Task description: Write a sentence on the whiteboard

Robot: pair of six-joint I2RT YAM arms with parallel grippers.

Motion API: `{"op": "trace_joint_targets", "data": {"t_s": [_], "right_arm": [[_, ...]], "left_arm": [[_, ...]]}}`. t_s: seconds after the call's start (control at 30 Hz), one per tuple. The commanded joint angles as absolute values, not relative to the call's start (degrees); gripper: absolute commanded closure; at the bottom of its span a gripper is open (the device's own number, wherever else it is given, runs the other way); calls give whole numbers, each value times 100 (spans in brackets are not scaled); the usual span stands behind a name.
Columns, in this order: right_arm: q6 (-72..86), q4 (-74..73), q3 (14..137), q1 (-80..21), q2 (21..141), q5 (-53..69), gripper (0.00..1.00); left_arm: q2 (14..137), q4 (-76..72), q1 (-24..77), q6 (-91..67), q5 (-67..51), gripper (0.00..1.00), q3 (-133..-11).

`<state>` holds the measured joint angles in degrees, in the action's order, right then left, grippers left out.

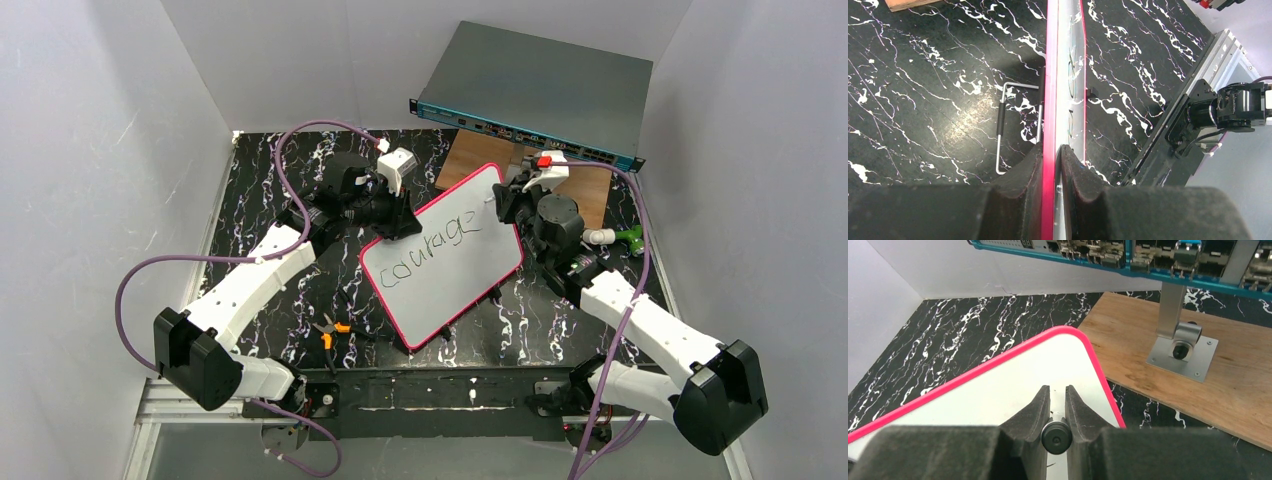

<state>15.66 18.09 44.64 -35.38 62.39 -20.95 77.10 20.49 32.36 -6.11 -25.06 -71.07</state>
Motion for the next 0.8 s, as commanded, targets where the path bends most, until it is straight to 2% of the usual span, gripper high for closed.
{"op": "trace_joint_targets", "data": {"t_s": [0.0, 0.33, 0.77], "right_arm": [[1667, 1808, 4257, -3533, 6080, -2241, 99], [1661, 1630, 3971, -3533, 5912, -2168, 99], [1371, 1544, 4757, -3542, 5592, -1924, 99]], "left_arm": [[7499, 2126, 3226, -316, -2395, 100, -7257], [7539, 2102, 3226, -321, -2385, 100, -7271], [7568, 2110, 3226, -324, -2397, 100, -7266]]}}
